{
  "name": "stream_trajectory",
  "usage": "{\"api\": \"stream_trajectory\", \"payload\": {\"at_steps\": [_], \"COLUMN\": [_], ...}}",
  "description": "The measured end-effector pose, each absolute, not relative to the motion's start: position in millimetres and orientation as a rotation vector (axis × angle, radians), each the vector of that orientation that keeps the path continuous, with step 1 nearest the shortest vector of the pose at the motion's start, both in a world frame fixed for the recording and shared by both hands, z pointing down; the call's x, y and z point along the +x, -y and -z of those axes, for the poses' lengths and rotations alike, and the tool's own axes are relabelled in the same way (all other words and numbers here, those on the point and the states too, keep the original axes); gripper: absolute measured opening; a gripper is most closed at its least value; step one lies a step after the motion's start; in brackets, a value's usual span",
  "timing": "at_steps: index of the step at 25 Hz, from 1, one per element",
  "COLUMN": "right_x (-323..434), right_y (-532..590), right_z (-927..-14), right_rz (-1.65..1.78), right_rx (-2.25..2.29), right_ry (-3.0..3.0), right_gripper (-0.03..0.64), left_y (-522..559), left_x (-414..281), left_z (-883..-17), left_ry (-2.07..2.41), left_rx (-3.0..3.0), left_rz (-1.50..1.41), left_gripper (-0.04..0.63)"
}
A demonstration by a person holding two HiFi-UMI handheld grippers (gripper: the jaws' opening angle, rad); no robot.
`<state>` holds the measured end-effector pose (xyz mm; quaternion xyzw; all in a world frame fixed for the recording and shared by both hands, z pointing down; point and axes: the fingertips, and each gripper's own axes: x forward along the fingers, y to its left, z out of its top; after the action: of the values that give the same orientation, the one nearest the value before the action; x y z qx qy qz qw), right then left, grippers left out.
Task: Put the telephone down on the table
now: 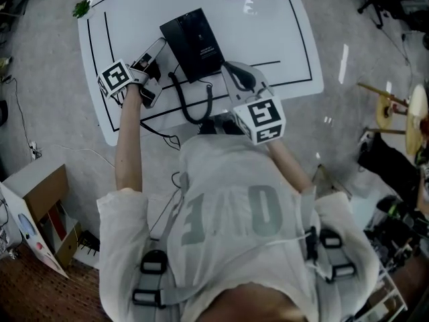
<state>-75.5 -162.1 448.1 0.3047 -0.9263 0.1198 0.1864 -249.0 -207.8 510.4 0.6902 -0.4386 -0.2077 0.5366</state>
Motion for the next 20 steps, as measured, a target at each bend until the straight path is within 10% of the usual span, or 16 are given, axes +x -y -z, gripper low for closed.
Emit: {"api": "stream_trajectory", "payload": {"at_steps": [17,20], "right_x": [-98.9,-101.4], "right_y": [175.3,181.1], "right_z": [-434.5,-428.2], "right_rz": [-0.274,-0.249], "right_rx": [0.821,0.833], "right_ry": [2.659,2.674], "right_gripper": [0.008,0.008], "left_y": [197.2,189.4], "left_x": [-333.8,-332.2], "left_z": [-385.0,-340.8], "left_ry": [2.012,2.213], "left_rx": [1.950,1.960], "left_rz": [-0.025,-0.026], "left_gripper": [0.301,0.208]}}
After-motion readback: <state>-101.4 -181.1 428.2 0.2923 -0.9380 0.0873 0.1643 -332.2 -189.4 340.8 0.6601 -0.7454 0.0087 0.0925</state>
